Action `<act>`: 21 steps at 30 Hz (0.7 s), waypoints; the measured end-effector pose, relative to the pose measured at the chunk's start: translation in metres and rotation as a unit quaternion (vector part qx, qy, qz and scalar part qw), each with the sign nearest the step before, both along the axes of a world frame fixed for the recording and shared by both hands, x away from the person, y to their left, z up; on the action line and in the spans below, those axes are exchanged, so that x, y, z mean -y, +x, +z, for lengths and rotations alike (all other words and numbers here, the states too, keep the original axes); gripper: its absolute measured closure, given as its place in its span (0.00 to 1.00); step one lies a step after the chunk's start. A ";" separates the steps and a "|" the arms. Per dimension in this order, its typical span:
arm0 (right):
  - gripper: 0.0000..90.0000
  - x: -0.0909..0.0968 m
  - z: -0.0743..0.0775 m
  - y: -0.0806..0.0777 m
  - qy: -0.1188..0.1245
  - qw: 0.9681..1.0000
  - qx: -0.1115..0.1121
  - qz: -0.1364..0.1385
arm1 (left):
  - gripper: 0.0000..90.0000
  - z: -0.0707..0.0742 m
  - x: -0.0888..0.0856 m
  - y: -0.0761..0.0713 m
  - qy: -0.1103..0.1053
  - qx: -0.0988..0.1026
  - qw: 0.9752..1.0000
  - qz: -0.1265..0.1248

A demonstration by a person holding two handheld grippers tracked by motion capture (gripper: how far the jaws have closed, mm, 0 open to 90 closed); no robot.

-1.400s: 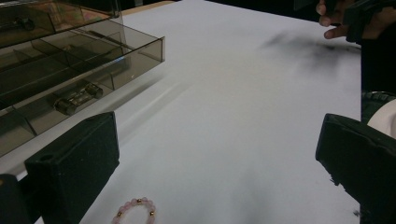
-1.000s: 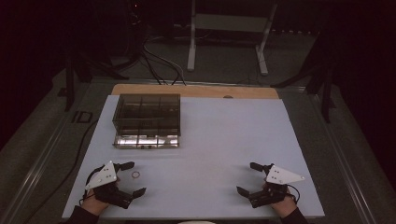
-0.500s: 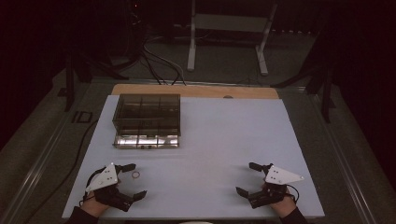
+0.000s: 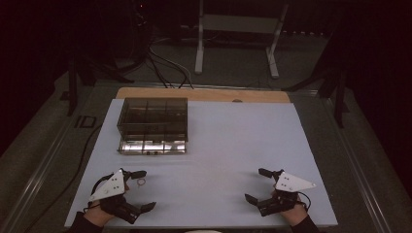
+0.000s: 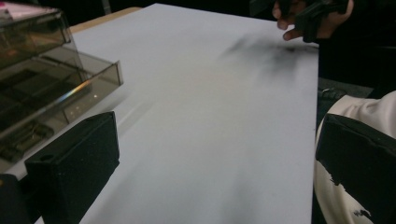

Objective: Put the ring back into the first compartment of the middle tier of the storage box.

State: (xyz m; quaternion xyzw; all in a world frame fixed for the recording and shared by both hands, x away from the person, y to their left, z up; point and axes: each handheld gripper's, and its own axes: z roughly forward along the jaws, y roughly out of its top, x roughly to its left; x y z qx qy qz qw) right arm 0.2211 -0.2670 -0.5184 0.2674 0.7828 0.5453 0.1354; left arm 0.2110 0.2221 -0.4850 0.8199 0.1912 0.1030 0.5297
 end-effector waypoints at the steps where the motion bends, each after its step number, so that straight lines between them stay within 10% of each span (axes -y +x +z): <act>1: 0.00 0.000 0.000 0.000 0.000 1.000 0.000 0.000 | 0.01 0.002 -0.001 0.001 0.000 -0.001 1.000 0.002; 21: 0.00 0.000 0.001 0.000 0.004 1.000 0.003 -0.002 | 0.01 0.022 -0.013 0.013 -0.016 0.015 0.999 0.049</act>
